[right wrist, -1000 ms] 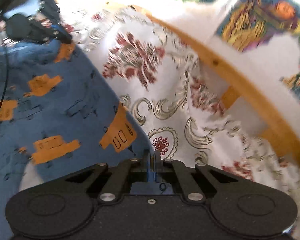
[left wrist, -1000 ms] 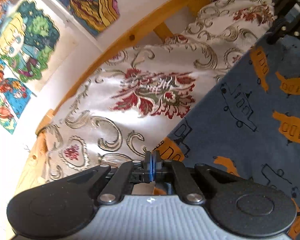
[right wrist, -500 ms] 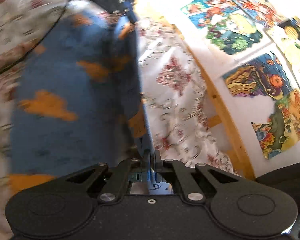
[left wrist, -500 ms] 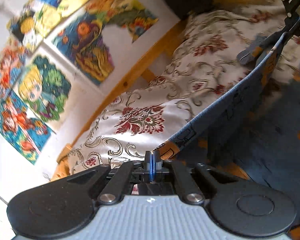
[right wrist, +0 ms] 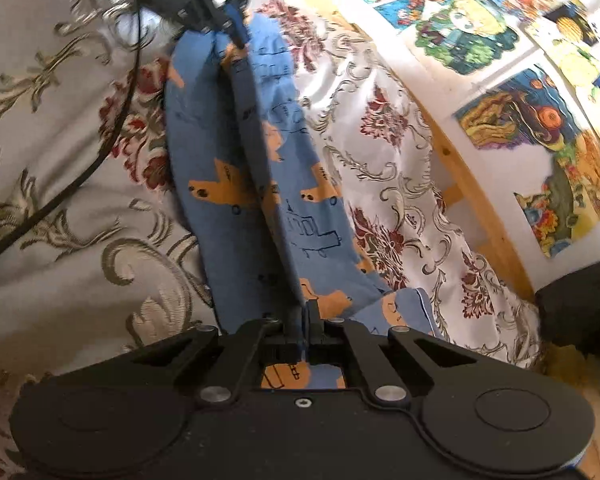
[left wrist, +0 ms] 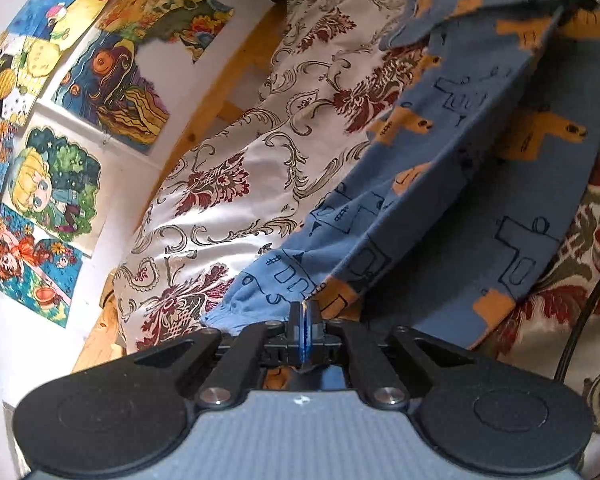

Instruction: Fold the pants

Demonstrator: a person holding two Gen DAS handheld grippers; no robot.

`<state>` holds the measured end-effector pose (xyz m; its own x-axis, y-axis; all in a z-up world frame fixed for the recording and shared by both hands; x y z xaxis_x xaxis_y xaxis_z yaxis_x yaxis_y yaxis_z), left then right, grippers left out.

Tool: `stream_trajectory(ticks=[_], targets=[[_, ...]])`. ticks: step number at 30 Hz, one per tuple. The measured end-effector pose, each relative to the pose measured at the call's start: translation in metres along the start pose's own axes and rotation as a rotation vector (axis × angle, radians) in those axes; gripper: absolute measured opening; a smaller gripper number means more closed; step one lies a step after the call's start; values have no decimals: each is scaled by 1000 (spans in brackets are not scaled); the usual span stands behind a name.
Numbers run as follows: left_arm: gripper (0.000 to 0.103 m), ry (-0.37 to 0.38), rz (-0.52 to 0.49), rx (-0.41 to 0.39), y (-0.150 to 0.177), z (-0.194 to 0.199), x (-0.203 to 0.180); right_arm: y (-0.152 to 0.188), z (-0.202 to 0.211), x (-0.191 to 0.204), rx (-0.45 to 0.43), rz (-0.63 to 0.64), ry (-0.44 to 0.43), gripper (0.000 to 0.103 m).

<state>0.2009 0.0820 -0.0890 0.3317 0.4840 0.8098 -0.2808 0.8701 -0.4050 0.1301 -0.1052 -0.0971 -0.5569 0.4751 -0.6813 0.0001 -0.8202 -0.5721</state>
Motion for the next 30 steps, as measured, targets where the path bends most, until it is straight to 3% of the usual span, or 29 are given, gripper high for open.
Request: stream_trajectory(ticks=[1,3,4,8,14,16,17,20,23,30], targets=[[5,1,1,7,0,-2,0,0,-1,-2,0,-16,-3,1],[9,3,2,14,0,-3,-1,2,1,0,-7,-14,-5,15],[12,5,0,14,-1,-3,-1,2,1,1,-12,-3,-4,17],[29,22,1,16,1,-1,-1,1,2,0,-30,5,-3,30],[41,47,-10,6,-2,1,-3,-4,0,-2,-49,-7,-8,30],[39,66,-32,16,-1,-1,-7,-2,-1,0,-42,-11,-20,17],[27,93,-38,23,0,-1,-8,-1,-1,1,-37,-17,-30,5],[14,137,-62,38,0,-2,-11,-1,-1,2,-37,-30,-41,0],[4,133,-105,34,-1,-2,-11,-2,1,0,-42,-41,-40,0],[1,17,-273,-35,-7,3,-4,-6,9,-2,-52,-61,-41,0]])
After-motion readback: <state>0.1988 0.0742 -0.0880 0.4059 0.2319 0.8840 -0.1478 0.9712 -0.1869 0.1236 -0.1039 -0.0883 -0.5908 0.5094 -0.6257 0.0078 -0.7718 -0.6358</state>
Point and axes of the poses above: each gripper's, at about its wrist camera, not at the fingertips, and z roughly against the way its jaws point, x to its left, y to its underside, the point moved 10 cm from there along -z, roughly the way its jaws point, and after that the axes turned 4 degrees about -x, right-handed, at the moved point
